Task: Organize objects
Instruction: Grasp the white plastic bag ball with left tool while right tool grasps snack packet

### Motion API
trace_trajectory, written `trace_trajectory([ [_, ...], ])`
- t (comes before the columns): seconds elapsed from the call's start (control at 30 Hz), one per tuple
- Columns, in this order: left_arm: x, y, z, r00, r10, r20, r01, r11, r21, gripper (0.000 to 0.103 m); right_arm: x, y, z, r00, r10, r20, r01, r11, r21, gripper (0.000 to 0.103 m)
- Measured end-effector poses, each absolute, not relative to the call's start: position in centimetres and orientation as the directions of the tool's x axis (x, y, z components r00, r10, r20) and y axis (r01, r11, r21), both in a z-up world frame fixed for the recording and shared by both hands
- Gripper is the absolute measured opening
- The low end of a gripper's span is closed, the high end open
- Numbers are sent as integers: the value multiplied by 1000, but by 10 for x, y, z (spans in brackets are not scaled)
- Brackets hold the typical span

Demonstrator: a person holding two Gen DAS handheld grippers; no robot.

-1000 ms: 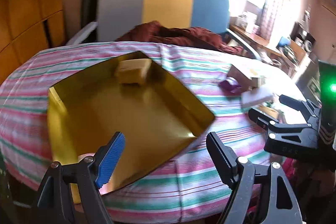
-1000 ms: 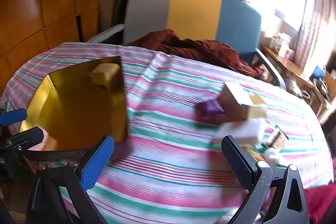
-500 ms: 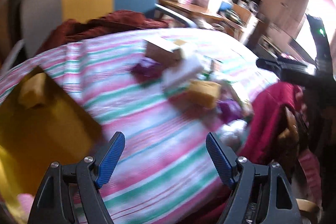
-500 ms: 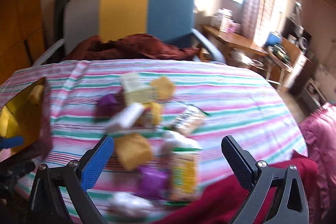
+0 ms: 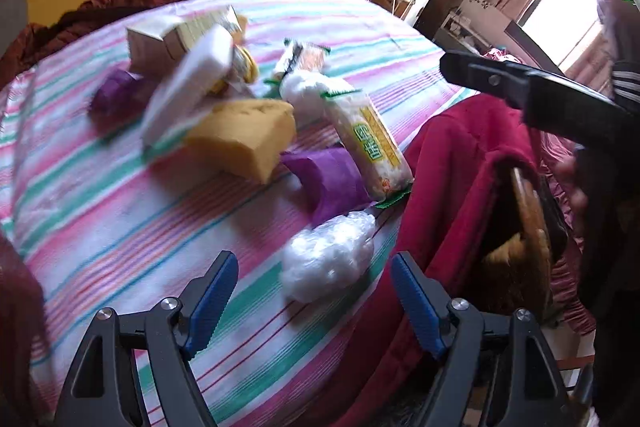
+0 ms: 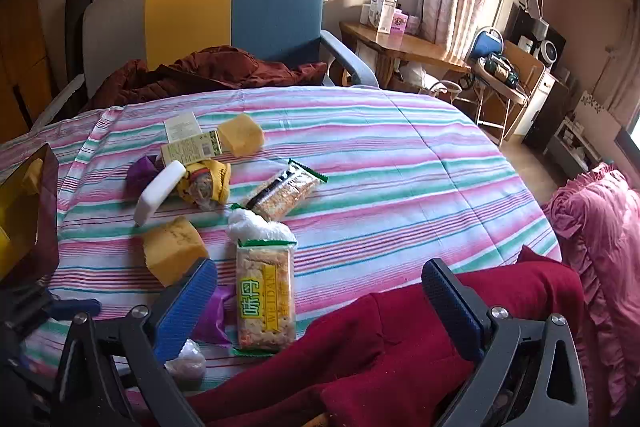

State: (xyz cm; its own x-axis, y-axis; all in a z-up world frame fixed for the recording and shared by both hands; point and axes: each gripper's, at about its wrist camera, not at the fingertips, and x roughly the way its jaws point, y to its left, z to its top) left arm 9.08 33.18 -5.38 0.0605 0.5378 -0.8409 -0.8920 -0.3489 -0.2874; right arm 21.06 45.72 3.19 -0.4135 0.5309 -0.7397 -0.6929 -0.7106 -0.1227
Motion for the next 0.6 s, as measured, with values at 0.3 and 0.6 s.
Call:
trace_trajectory([
  [0.3, 103, 345, -71, -50, 515, -855, -915, -366, -167, 42, 211, 461, 19, -415, 500, -760, -683, -723, -103, 103],
  [0.6, 94, 311, -68, -106, 544, -833, -914, -383, -134, 41, 193, 465, 0, -383, 340, -859, -557, -827, -79, 103],
])
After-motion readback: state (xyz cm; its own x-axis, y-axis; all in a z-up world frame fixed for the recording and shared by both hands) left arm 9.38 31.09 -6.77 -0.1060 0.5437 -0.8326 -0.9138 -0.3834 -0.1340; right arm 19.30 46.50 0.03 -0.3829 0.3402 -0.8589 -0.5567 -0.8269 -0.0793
